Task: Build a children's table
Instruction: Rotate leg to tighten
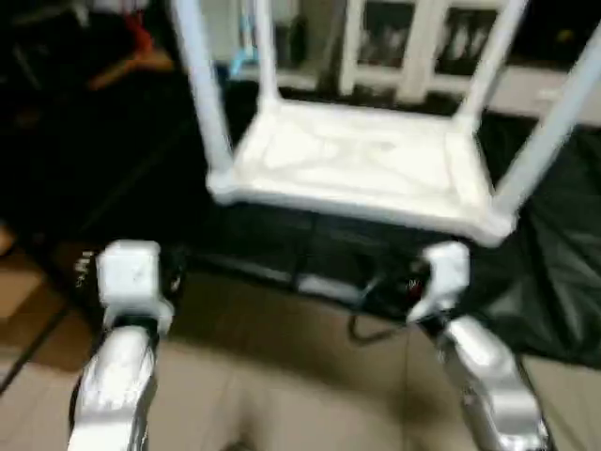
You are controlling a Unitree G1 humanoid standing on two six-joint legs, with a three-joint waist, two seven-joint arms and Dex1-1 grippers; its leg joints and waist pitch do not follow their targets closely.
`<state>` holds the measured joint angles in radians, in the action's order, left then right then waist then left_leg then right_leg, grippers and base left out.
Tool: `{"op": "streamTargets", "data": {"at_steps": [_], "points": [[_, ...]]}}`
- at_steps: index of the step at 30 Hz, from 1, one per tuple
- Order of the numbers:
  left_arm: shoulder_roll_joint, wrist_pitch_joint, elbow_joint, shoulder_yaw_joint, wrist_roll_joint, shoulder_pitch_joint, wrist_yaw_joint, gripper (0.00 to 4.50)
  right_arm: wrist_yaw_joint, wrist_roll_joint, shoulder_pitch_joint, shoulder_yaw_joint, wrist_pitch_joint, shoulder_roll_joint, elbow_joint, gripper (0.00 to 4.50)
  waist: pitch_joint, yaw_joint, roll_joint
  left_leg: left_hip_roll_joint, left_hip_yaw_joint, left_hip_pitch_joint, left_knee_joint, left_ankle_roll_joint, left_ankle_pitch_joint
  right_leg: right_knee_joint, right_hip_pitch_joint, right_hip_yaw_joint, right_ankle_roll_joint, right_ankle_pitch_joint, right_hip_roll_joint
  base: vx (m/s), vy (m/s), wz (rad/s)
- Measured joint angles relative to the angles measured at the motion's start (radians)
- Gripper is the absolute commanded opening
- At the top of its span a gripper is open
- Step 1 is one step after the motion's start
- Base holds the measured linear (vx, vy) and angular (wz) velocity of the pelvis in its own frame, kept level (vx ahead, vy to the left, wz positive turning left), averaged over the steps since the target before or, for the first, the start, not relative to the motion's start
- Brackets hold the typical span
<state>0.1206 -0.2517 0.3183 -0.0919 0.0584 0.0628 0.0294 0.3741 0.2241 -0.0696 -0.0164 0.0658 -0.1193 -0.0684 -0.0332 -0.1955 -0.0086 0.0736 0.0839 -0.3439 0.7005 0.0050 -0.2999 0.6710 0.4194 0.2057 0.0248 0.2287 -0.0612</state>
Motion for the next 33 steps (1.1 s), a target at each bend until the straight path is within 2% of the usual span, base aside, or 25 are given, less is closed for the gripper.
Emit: {"op": "streamTargets", "data": {"at_steps": [1, 2, 3, 4, 6, 7, 8, 9, 12, 13, 16, 18, 20, 21, 22, 23, 24, 25, 26, 27, 28, 29, 30, 31, 33], "points": [[0.014, 0.009, -0.006, 0.005, 0.001, -0.020, 0.009, 2.83, -0.010, 0.000, -0.009, 0.004, -0.013, 0.013, 0.000, 3.40, 0.004, 0.005, 0.024, 0.016, -0.013, 0.020, -0.047, -0.072, -0.019, -0.017, 0.001, -0.014, 0.006, -0.014, -0.008, -0.074, 0.111, 0.23], [0.020, 0.018, -0.023, 0.010, 0.001, -0.036, 0.015, 2.83, -0.026, 0.001, -0.010, 0.008, -0.014, 0.037, 0.000, 3.40, 0.001, 0.029, 0.030, 0.032, -0.009, 0.011, -0.045, -0.061, -0.010, -0.025, 0.001, -0.061, -0.007, -0.020, 0.011, -0.069, 0.096, 0.27], [0.022, 0.027, -0.060, 0.009, -0.004, -0.042, 0.023, 2.83, -0.040, 0.001, 0.003, -0.010, -0.011, 0.065, 0.000, 3.40, -0.001, 0.046, 0.040, 0.049, -0.001, 0.008, -0.044, -0.058, -0.003, -0.002, -0.001, -0.137, -0.037, -0.010, 0.042, -0.076, 0.054, 0.43], [0.015, 0.032, -0.086, 0.008, -0.021, -0.049, 0.033, 2.83, -0.047, -0.001, 0.007, -0.017, -0.010, 0.068, 0.000, 3.40, 0.005, 0.055, 0.050, 0.068, 0.002, 0.000, -0.044, -0.057, 0.005, 0.035, 0.001, -0.191, -0.050, 0.001, 0.058, -0.076, 0.054, 0.43], [0.002, 0.042, -0.128, 0.020, -0.044, -0.091, 0.057, 2.83, -0.079, -0.008, 0.016, -0.008, -0.011, 0.055, 0.025, 3.40, 0.011, 0.057, 0.054, 0.104, 0.018, -0.027, -0.048, -0.060, 0.028, 0.059, -0.002, -0.252, -0.048, 0.010, 0.087, -0.068, 0.019, 0.33], [0.007, 0.043, -0.142, 0.026, -0.044, -0.107, 0.068, 2.83, -0.092, -0.019, 0.020, -0.006, -0.011, 0.056, 0.035, 3.40, 0.014, 0.056, 0.048, 0.103, 0.028, -0.037, -0.050, -0.056, 0.032, 0.038, -0.008, -0.251, -0.048, 0.010, 0.103, -0.067, -0.004, 0.27], [0.002, 0.044, -0.150, 0.023, -0.057, -0.121, 0.079, 2.83, -0.109, -0.026, 0.026, -0.001, -0.009, 0.059, 0.048, 3.40, 0.021, 0.060, 0.023, 0.095, 0.039, -0.046, -0.043, -0.052, 0.034, -0.012, -0.021, -0.241, -0.027, 0.030, 0.123, -0.072, -0.060, -0.01], [-0.018, 0.044, -0.155, 0.014, -0.087, -0.140, 0.094, 2.83, -0.125, -0.025, 0.044, 0.020, -0.005, 0.058, 0.064, 3.40, 0.020, 0.060, 0.024, 0.094, 0.044, -0.061, -0.036, -0.048, 0.039, -0.008, -0.013, -0.234, 0.007, 0.032, 0.127, -0.085, -0.073, -0.11], [-0.041, 0.063, -0.146, 0.033, -0.132, -0.146, 0.128, 2.83, -0.133, -0.025, 0.085, 0.051, 0.013, 0.036, 0.067, 3.40, 0.011, 0.082, 0.008, 0.095, 0.061, -0.045, -0.070, -0.067, 0.063, -0.012, -0.009, -0.225, -0.001, 0.027, 0.124, -0.094, -0.065, -0.14], [-0.035, 0.064, -0.137, 0.032, -0.134, -0.132, 0.131, 2.83, -0.133, -0.025, 0.083, 0.054, 0.018, 0.033, 0.077, 3.40, 0.012, 0.090, 0.004, 0.108, 0.080, -0.036, -0.072, -0.077, 0.064, -0.020, -0.007, -0.208, -0.002, 0.017, 0.108, -0.105, -0.059, -0.21], [-0.032, 0.071, -0.120, 0.026, -0.133, -0.073, 0.123, 2.83, -0.128, -0.025, 0.057, 0.052, 0.023, 0.033, 0.109, 3.40, -0.010, 0.136, -0.018, 0.123, 0.104, 0.024, -0.079, -0.091, 0.046, -0.031, -0.017, -0.182, -0.007, 0.016, 0.081, -0.089, -0.031, -0.65], [-0.031, 0.075, -0.116, 0.022, -0.133, -0.058, 0.114, 2.83, -0.121, -0.025, 0.033, 0.045, 0.022, 0.029, 0.107, 3.40, -0.023, 0.159, -0.026, 0.140, 0.112, 0.067, -0.080, -0.101, 0.025, -0.023, -0.026, -0.229, -0.021, 0.043, 0.101, -0.053, -0.003, -0.96], [-0.021, 0.076, -0.110, 0.019, -0.130, -0.066, 0.106, 2.83, -0.114, -0.024, 0.032, 0.046, 0.022, 0.023, 0.104, 3.40, -0.031, 0.171, -0.049, 0.151, 0.115, 0.105, -0.089, -0.117, 0.013, 0.032, -0.046, -0.287, -0.033, 0.098, 0.141, -0.039, -0.033, -1.01], [-0.024, 0.076, -0.102, 0.019, -0.128, -0.075, 0.102, 2.83, -0.113, -0.022, 0.033, 0.053, 0.022, 0.014, 0.105, 3.40, -0.031, 0.173, -0.066, 0.157, 0.120, 0.126, -0.091, -0.131, 0.004, 0.075, -0.070, -0.304, -0.035, 0.118, 0.157, 0.000, -0.128, -0.63], [-0.025, 0.077, -0.090, 0.022, -0.124, -0.077, 0.097, 2.83, -0.110, -0.021, 0.033, 0.056, 0.022, 0.009, 0.104, 3.40, -0.026, 0.171, -0.076, 0.155, 0.117, 0.127, -0.089, -0.141, -0.002, 0.074, -0.099, -0.290, -0.022, 0.136, 0.164, 0.000, -0.128, -0.63], [-0.031, 0.078, -0.081, 0.020, -0.121, -0.076, 0.093, 2.83, -0.104, -0.020, 0.024, 0.056, 0.026, 0.001, 0.100, 3.40, -0.017, 0.165, -0.085, 0.153, 0.109, 0.121, -0.077, -0.142, -0.017, 0.079, -0.109, -0.275, -0.023, 0.153, 0.152, 0.073, -0.127, -0.43], [-0.038, 0.073, -0.076, 0.029, -0.113, -0.076, 0.090, 2.83, -0.091, -0.016, 0.018, 0.057, 0.038, -0.009, 0.090, 3.40, -0.016, 0.158, -0.078, 0.137, 0.065, 0.076, -0.003, -0.085, -0.050, 0.068, -0.106, -0.272, -0.033, 0.158, 0.135, 0.122, -0.125, -0.04], [-0.042, 0.072, -0.074, 0.037, -0.104, -0.078, 0.088, 2.83, -0.079, -0.011, 0.019, 0.057, 0.048, -0.015, 0.075, 3.40, -0.015, 0.146, -0.081, 0.104, 0.050, 0.036, 0.067, -0.056, -0.063, 0.058, -0.113, -0.259, -0.038, 0.161, 0.130, 0.122, -0.125, -0.04], [-0.041, 0.071, -0.069, 0.036, -0.100, -0.074, 0.086, 2.83, -0.065, -0.006, 0.017, 0.056, 0.055, -0.023, 0.060, 3.40, -0.016, 0.135, -0.082, 0.066, 0.035, 0.001, 0.104, -0.031, -0.065, 0.035, -0.133, -0.231, -0.044, 0.159, 0.112, 0.183, -0.153, 0.36], [-0.035, 0.071, -0.056, 0.028, -0.091, -0.074, 0.076, 2.83, -0.051, 0.001, 0.015, 0.053, 0.058, -0.022, 0.055, 3.40, -0.016, 0.119, -0.079, 0.026, 0.033, -0.028, 0.080, -0.003, -0.050, -0.002, -0.166, -0.210, -0.052, 0.156, 0.089, 0.212, -0.123, 0.44], [-0.029, 0.071, -0.044, 0.019, -0.084, -0.074, 0.070, 2.83, -0.040, 0.002, 0.003, 0.046, 0.059, -0.021, 0.055, 3.40, -0.013, 0.103, -0.065, 0.015, 0.034, -0.039, 0.034, 0.019, -0.035, -0.033, -0.191, -0.203, -0.060, 0.153, 0.065, 0.212, -0.123, 0.44], [-0.024, 0.071, -0.033, 0.008, -0.083, -0.074, 0.063, 2.83, -0.034, 0.003, -0.018, 0.041, 0.059, -0.018, 0.057, 3.40, -0.007, 0.089, -0.035, 0.018, 0.030, -0.047, -0.022, 0.040, -0.014, -0.061, -0.214, -0.216, -0.064, 0.150, 0.041, 0.248, -0.044, 0.28], [-0.019, 0.073, -0.021, -0.005, -0.083, -0.075, 0.055, 2.83, -0.026, 0.007, -0.042, 0.034, 0.060, -0.015, 0.064, 3.40, 0.003, 0.075, 0.016, 0.033, 0.009, -0.039, -0.076, 0.042, 0.063, -0.079, -0.239, -0.251, -0.062, 0.153, 0.009, 0.266, 0.018, 0.01], [-0.011, 0.075, -0.020, -0.024, -0.080, -0.068, 0.046, 2.83, -0.019, 0.011, -0.054, 0.012, 0.064, 0.010, 0.065, 3.40, 0.004, 0.062, 0.010, 0.034, 0.004, -0.033, -0.062, 0.002, 0.071, -0.051, -0.235, -0.271, -0.049, 0.176, 0.024, 0.266, 0.018, 0.01], [0.002, 0.071, -0.032, -0.054, -0.074, -0.062, 0.029, 2.83, 0.005, 0.018, -0.057, -0.037, 0.068, 0.028, 0.069, 3.40, 0.006, 0.076, -0.017, 0.019, -0.004, -0.020, -0.045, 0.007, 0.035, 0.119, -0.152, -0.271, 0.014, 0.190, 0.053, 0.262, -0.027, -0.10]]}}
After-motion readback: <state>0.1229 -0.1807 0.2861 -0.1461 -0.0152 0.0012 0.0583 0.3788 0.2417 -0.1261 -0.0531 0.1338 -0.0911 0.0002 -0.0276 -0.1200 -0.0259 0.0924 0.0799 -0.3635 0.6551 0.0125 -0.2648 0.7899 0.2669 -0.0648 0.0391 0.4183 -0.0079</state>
